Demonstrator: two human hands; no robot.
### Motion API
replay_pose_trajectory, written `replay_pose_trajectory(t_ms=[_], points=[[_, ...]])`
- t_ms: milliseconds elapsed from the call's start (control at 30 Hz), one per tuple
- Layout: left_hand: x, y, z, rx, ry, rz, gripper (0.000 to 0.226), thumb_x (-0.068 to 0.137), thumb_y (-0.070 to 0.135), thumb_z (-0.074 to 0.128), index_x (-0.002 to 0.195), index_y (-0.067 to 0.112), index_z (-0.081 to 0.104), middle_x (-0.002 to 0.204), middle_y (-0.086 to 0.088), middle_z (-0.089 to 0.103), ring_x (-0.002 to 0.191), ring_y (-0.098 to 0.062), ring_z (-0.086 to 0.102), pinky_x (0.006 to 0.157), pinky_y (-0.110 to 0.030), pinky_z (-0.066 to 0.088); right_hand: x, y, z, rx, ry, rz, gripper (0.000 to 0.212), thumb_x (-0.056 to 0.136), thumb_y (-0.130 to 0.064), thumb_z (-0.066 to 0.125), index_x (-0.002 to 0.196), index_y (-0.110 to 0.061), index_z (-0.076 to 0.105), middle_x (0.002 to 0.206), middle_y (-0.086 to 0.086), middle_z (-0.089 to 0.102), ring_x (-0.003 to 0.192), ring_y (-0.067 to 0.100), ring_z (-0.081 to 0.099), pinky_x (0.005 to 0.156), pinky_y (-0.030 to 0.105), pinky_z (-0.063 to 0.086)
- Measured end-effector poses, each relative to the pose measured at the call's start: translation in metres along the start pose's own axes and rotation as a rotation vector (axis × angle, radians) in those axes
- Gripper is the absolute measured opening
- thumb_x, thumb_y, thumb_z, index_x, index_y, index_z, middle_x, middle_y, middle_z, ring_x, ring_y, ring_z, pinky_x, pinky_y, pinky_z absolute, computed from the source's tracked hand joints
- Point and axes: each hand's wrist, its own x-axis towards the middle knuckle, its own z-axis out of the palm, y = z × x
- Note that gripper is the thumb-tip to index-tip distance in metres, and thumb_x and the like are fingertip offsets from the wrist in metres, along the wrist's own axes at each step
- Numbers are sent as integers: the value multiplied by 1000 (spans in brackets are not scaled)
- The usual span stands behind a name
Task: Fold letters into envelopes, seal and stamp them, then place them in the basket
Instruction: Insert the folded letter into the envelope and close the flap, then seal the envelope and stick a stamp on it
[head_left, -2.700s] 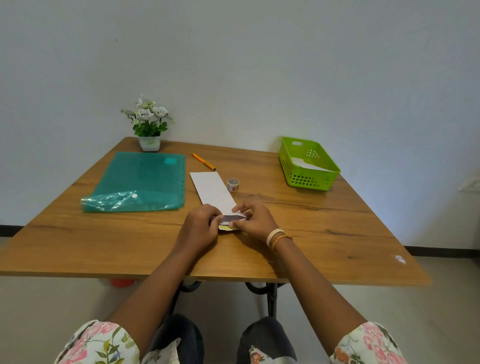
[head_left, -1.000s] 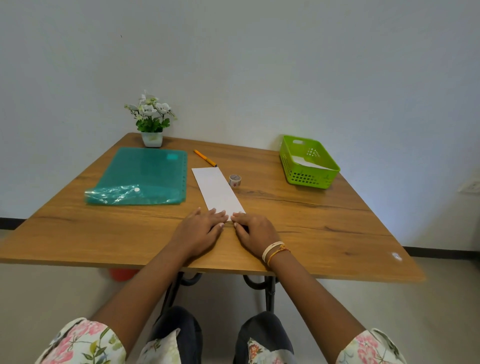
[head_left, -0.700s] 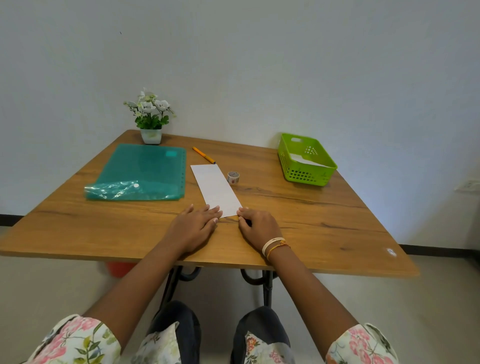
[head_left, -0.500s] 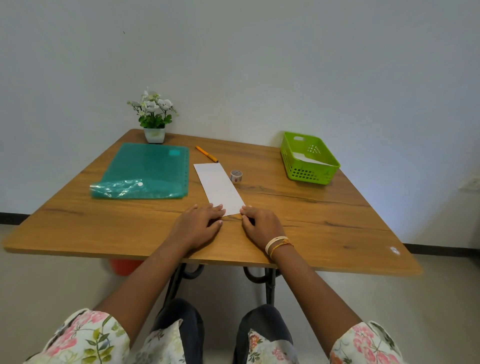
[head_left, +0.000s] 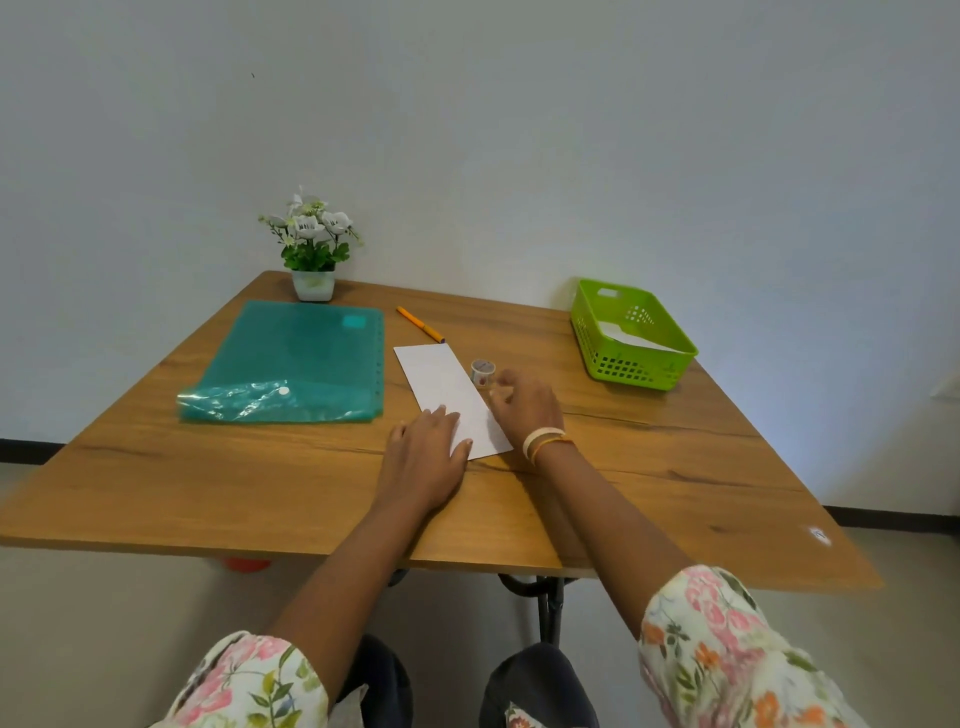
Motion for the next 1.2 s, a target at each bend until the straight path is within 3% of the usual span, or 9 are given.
replay_pose_trajectory(t_ms=[67, 200, 333, 500, 600, 767, 900, 1033, 1200], points=[[3, -2, 1, 24, -2, 6, 52, 99, 45, 37, 146, 22, 37, 154, -3, 34, 143, -18, 28, 116, -42, 19, 22, -5, 4, -12, -76, -52, 27, 88, -15, 54, 111, -19, 67, 111, 8, 69, 98, 29, 63, 81, 35, 53], [5, -2, 4, 39, -8, -3, 50, 99, 44, 39, 145, 24, 38, 154, -2, 35, 143, -17, 27, 117, -42, 18, 53, 0, 24, -187, -236, -85, 25, 78, 4, 48, 67, -18, 52, 79, 2, 64, 72, 26, 57, 59, 30, 46], [9, -3, 6, 23, 17, -6, 49, 98, 44, 40, 143, 24, 41, 153, -1, 37, 142, -16, 28, 117, -42, 18, 61, 9, 35, -117, -130, -60, 19, 80, 0, 52, 72, -13, 63, 83, 4, 68, 76, 26, 63, 65, 32, 53], [9, -5, 5, -47, 54, -5, 51, 96, 42, 47, 143, 23, 41, 149, 0, 42, 138, -15, 35, 116, -39, 21, 27, -4, 19, 553, 31, 138, 17, 83, -17, 69, 99, -14, 75, 97, -3, 72, 91, 13, 65, 83, 30, 53], [11, -3, 1, -157, 109, -17, 61, 92, 41, 56, 146, 23, 35, 144, 0, 48, 130, -16, 44, 111, -38, 30, 2, -8, 2, 818, -78, 183, 9, 83, -13, 71, 85, -21, 74, 88, -1, 74, 89, 16, 68, 78, 36, 54], [6, -4, -8, -339, 135, 7, 73, 87, 32, 63, 149, 34, 24, 143, 1, 49, 123, -19, 50, 99, -37, 44, -24, -3, -8, 717, -268, 26, 17, 93, -5, 57, 103, -1, 71, 92, 4, 69, 79, 3, 63, 71, 16, 49], [-1, -3, -8, -330, 81, 62, 52, 88, 28, 63, 137, 32, 48, 133, 2, 58, 118, -18, 55, 92, -33, 48, -34, -1, -9, 511, -372, -11, 20, 94, -3, 52, 99, -5, 70, 93, 4, 66, 88, 13, 59, 76, 18, 46], [-3, -5, -9, -412, 147, 54, 36, 86, 29, 69, 122, 27, 64, 118, 2, 68, 105, -17, 62, 85, -31, 53, -45, -7, -6, 461, -206, -17, 16, 90, -9, 58, 97, -11, 71, 95, 1, 66, 93, 17, 61, 80, 28, 51], [-2, -2, -12, -508, 175, 17, 32, 80, 24, 77, 110, 19, 68, 108, 0, 71, 98, -12, 66, 82, -33, 58, -60, -11, 0, 611, 6, 74, 34, 80, -17, 76, 112, -11, 68, 109, -1, 67, 97, 11, 64, 81, 21, 55]])
